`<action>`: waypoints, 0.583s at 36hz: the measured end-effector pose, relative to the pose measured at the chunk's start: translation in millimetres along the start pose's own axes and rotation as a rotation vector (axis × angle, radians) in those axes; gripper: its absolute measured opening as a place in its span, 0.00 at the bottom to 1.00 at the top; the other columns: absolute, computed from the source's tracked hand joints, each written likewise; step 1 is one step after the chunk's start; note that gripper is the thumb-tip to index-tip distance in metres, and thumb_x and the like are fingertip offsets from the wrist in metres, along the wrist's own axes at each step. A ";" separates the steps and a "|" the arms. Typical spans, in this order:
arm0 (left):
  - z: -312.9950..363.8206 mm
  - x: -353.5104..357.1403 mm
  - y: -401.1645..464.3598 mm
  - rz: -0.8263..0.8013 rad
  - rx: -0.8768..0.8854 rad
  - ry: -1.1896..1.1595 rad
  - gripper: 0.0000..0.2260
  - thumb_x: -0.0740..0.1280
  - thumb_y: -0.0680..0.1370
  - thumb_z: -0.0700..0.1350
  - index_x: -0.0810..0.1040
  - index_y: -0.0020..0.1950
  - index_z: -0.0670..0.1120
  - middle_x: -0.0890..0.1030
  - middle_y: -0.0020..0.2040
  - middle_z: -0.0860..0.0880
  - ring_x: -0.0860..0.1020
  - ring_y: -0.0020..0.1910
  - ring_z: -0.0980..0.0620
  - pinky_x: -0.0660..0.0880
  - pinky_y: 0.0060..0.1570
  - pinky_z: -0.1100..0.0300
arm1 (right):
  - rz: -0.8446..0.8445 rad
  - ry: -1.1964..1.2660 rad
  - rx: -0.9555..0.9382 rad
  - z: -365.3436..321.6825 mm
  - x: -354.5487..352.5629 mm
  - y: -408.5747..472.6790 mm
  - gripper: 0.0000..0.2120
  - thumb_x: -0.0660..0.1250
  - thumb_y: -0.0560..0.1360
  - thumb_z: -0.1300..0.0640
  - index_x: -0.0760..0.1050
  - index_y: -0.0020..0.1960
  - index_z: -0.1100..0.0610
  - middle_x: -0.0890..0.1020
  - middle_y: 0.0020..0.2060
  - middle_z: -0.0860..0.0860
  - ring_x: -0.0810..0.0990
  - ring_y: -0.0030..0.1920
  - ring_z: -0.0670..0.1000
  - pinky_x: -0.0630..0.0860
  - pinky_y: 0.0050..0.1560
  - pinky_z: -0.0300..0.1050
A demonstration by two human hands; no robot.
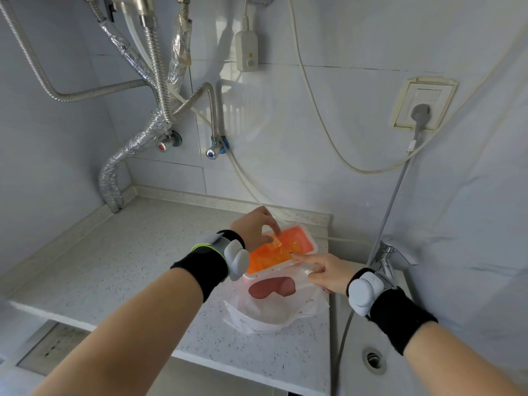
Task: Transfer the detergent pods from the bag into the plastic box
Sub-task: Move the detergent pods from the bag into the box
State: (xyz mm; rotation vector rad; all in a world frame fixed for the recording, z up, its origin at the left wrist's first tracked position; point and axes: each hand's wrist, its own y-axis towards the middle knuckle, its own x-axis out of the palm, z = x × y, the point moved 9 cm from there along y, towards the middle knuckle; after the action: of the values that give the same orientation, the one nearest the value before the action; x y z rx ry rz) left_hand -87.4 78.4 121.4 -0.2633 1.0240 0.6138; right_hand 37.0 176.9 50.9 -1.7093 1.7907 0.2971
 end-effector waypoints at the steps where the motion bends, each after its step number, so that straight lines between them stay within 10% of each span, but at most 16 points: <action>1: 1.3 1.7 0.4 0.002 0.000 0.006 0.10 0.68 0.74 0.39 0.81 0.52 0.50 0.71 0.54 0.52 0.70 0.47 0.54 0.70 0.51 0.60 | 0.003 0.002 0.001 -0.5 -0.1 -0.4 0.30 0.57 0.73 0.67 0.66 0.68 0.40 0.64 0.22 0.47 0.61 0.23 0.48 0.62 0.26 0.38; 15: -31.2 10.6 -17.0 -0.045 -0.119 0.122 0.09 0.68 0.74 0.44 0.81 0.52 0.54 0.71 0.59 0.49 0.66 0.61 0.47 0.67 0.64 0.49 | 0.045 0.024 0.019 -10.4 -1.7 1.2 0.34 0.57 0.72 0.67 0.60 0.69 0.36 0.67 0.17 0.42 0.63 0.22 0.46 0.66 0.27 0.40; 21: -30.3 10.9 -26.8 -0.063 -0.130 0.092 0.12 0.64 0.75 0.39 0.81 0.52 0.53 0.73 0.60 0.47 0.70 0.61 0.46 0.69 0.63 0.50 | 0.133 0.080 0.059 -16.7 -25.1 -3.4 0.15 0.61 0.72 0.66 0.72 0.55 0.51 0.72 0.25 0.48 0.67 0.20 0.46 0.66 0.25 0.39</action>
State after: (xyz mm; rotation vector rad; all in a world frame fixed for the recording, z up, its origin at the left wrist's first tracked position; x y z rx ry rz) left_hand -89.2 46.2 94.7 -0.4393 1.0613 0.6162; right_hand 34.2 187.3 79.2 -1.5848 1.9559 0.2325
